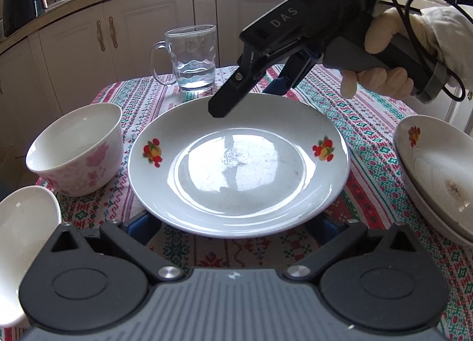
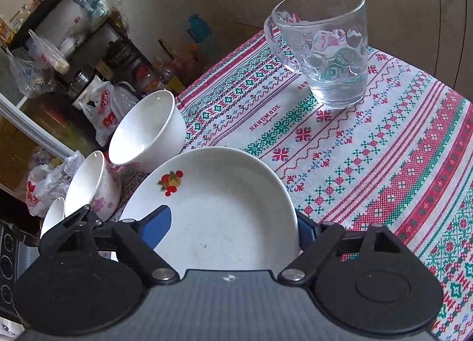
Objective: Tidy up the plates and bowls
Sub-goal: 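Lift the flower-decal plate off the cloth with the right gripper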
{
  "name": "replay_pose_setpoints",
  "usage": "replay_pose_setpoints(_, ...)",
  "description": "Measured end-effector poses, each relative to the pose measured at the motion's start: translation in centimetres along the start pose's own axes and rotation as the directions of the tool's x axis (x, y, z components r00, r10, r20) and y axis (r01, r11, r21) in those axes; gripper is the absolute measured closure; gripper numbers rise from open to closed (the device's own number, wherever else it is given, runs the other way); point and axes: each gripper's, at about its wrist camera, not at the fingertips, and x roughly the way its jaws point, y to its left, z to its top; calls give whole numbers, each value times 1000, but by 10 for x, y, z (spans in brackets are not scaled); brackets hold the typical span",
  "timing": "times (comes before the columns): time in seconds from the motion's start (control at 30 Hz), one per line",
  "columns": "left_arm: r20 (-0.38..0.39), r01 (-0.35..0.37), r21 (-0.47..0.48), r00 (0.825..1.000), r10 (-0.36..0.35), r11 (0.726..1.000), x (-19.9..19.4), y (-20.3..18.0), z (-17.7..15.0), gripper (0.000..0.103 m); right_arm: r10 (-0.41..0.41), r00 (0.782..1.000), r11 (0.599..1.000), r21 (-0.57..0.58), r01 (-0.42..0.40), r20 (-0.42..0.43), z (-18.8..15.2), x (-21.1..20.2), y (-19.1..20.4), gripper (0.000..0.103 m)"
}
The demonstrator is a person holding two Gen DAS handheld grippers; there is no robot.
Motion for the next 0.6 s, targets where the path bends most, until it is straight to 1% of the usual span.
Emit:
replay_pose_setpoints(0.13,0,0,1,1000,0,1000,-1,0,0,0,37,999,999,35,-38,16,1,2,-6,14)
replay_pose_setpoints(0.27,-6,2,6,1000,-2,1000,-1,1,0,1,57,998,997,54,-58,28,0,1,-9,14)
replay_pose_setpoints(0.47,-23,11,6,1000,-10,1000,0,2,3,2,54,998,997,61,-56,33,-1,-4,-7,14)
replay_pose_setpoints(0.6,-28,24,10,999,-24,1000,-4,2,2,2,38,999,997,59,-39,27,-3,-6,-1,13)
